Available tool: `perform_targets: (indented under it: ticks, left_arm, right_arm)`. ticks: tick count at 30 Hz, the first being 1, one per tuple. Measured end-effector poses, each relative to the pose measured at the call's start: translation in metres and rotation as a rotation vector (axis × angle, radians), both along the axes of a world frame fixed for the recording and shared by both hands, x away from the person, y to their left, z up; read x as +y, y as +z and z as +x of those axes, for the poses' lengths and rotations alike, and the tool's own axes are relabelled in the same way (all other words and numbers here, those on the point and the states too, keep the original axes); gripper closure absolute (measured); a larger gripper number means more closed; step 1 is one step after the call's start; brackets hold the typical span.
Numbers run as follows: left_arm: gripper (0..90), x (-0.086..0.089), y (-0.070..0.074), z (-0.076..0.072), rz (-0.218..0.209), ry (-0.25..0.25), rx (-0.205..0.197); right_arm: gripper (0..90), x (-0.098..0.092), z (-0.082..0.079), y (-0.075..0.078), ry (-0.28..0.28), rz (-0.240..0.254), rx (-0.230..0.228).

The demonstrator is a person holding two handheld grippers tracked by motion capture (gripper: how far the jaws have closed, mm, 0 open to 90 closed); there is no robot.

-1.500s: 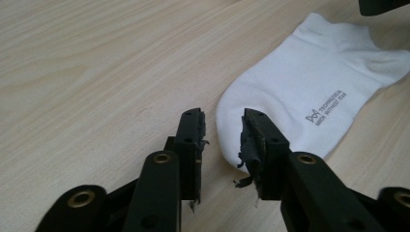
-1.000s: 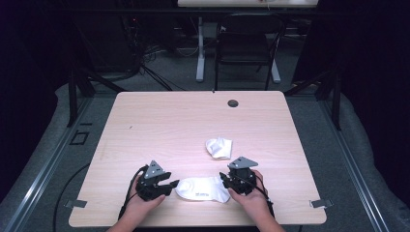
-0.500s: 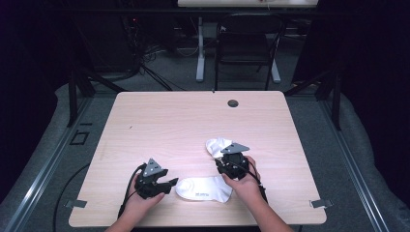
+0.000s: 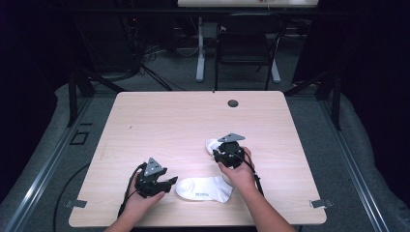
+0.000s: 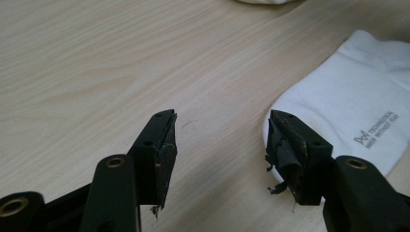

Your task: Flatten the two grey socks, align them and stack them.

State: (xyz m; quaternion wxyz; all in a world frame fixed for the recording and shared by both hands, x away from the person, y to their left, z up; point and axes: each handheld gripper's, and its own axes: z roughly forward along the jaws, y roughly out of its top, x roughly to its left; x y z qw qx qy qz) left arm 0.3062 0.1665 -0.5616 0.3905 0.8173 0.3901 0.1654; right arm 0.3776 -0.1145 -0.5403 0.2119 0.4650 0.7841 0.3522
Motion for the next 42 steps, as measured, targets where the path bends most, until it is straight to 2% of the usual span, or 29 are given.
perform_targets:
  ticks: [1, 6, 9, 12, 18, 22, 24, 28, 36, 42]
  left_arm:
    - [48.9, 0.001, 0.000, 0.000, -0.003, -0.006, 0.001]
    - [51.6, 0.006, -0.001, 0.002, -0.002, 0.009, 0.011]
    - [56.5, 0.008, -0.001, 0.003, -0.023, 0.009, 0.033]
    - [57.3, 0.009, 0.000, 0.003, -0.020, 0.013, 0.028]
    - [57.2, 0.008, -0.002, 0.003, -0.020, 0.017, 0.026]
    - [57.2, 0.008, -0.002, 0.004, -0.020, 0.015, 0.026]
    - [57.2, 0.008, -0.002, 0.003, -0.023, 0.014, 0.021]
    - [57.2, 0.008, -0.002, 0.003, -0.022, 0.014, 0.019]
    - [57.2, 0.010, -0.001, 0.004, -0.025, 0.019, 0.018]
    - [57.2, 0.011, -0.001, 0.004, -0.025, 0.016, 0.015]
  right_arm:
    - [58.2, 0.004, 0.003, 0.000, 0.004, -0.008, 0.000]
    - [57.2, 0.014, 0.007, -0.004, 0.001, -0.013, -0.003]
    - [55.6, 0.019, 0.009, -0.009, -0.003, -0.038, 0.002]
    - [56.3, 0.021, 0.012, -0.012, -0.019, -0.054, 0.005]
    - [71.5, 0.021, 0.016, -0.018, -0.028, -0.094, 0.036]
    - [83.0, 0.022, 0.016, -0.019, -0.018, -0.097, 0.036]
    - [86.9, 0.023, 0.014, -0.019, -0.006, -0.105, 0.042]
    - [88.6, 0.026, 0.011, -0.018, 0.012, -0.102, 0.037]
    - [89.6, 0.031, 0.002, -0.013, 0.039, -0.093, 0.021]
    - [89.7, 0.035, -0.010, -0.010, 0.080, -0.081, 0.015]
